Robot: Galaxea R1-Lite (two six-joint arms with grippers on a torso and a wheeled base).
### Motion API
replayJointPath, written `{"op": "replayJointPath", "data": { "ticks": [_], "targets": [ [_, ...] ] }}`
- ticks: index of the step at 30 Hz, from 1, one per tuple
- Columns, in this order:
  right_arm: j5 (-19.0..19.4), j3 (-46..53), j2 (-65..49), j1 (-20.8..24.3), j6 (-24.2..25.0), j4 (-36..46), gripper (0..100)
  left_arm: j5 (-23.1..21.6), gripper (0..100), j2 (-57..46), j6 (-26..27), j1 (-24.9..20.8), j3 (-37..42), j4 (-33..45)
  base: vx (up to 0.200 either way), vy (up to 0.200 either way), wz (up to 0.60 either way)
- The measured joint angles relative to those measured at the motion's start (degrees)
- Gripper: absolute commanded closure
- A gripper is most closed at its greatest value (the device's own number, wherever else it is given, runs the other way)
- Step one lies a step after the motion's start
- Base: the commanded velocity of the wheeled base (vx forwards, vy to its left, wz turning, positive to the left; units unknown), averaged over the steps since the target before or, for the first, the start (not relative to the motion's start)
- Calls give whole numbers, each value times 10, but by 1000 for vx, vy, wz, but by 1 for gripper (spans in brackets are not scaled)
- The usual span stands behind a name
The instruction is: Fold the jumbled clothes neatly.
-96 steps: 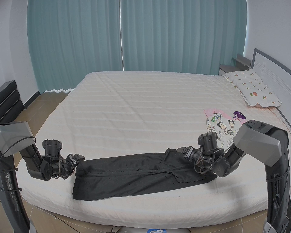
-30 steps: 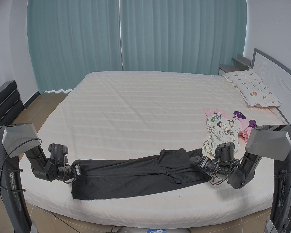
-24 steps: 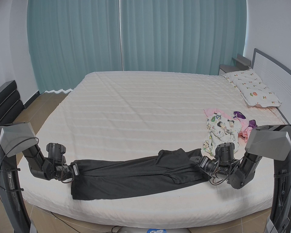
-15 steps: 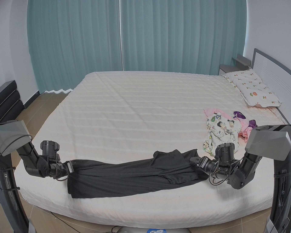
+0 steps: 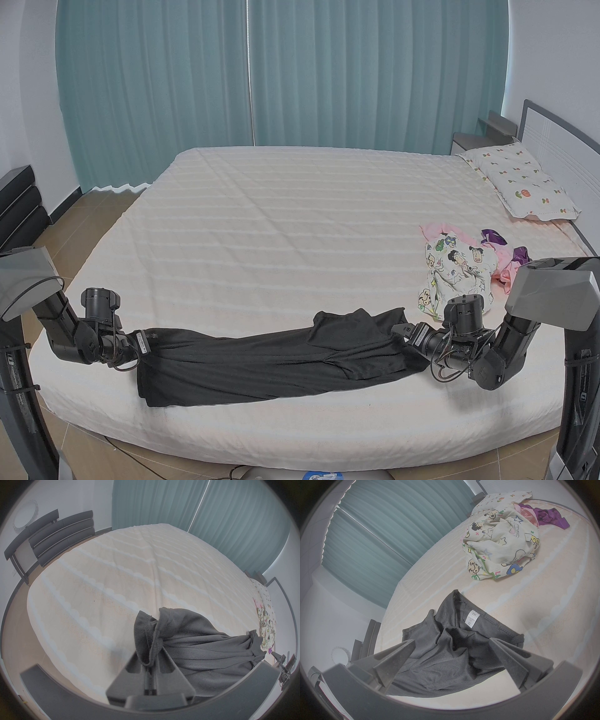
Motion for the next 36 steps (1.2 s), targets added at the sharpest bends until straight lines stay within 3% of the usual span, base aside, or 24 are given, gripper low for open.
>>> {"op": "replayJointPath", "data": {
  "ticks": [16, 23, 36],
  "targets": [
    [-1, 1, -3, -2, 0, -17, 0, 0, 100, -1, -21, 5, -26, 2, 0, 0, 0],
    [-1, 1, -5, -3, 0, -19, 0, 0, 100, -8, -54, 1, -52, 62, 0, 0, 0],
    [-1, 1, -9, -6, 1, -33, 0, 7, 100, -72, -82, -65, -61, 121, 0, -200, 0]
  ]
}}
